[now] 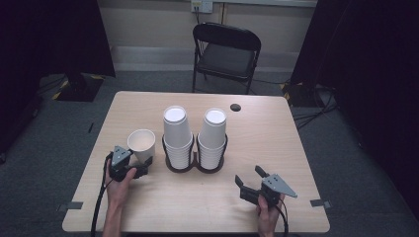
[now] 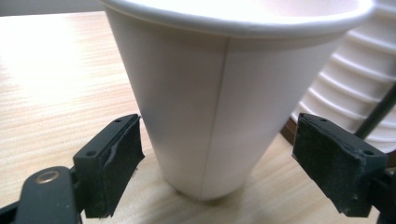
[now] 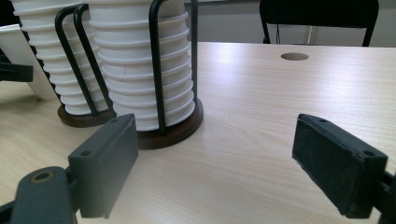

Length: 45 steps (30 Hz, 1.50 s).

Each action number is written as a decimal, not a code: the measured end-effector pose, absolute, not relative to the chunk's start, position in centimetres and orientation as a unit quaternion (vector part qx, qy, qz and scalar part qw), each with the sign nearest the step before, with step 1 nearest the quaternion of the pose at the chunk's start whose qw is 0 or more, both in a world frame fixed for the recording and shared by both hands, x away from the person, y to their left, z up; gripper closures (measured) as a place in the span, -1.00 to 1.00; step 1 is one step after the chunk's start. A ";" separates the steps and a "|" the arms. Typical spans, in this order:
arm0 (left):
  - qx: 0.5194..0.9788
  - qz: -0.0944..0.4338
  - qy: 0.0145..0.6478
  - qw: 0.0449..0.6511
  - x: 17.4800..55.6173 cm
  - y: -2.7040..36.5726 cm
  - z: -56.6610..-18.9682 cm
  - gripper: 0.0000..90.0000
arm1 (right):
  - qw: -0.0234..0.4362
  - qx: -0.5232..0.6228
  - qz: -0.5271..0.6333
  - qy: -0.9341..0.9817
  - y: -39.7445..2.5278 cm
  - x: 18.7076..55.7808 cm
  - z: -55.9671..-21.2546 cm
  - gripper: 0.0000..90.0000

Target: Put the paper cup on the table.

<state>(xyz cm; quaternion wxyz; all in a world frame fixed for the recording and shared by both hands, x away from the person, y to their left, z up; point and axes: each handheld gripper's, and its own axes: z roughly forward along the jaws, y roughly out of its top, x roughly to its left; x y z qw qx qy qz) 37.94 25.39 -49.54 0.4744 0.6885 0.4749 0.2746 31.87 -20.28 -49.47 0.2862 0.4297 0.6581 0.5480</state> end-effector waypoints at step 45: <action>0.685 0.278 0.403 0.539 29.3 17.8 -49.6 -0.66 | 0.290 0.432 0.532 0.669 -19.9 32.1 -49.4 -0.69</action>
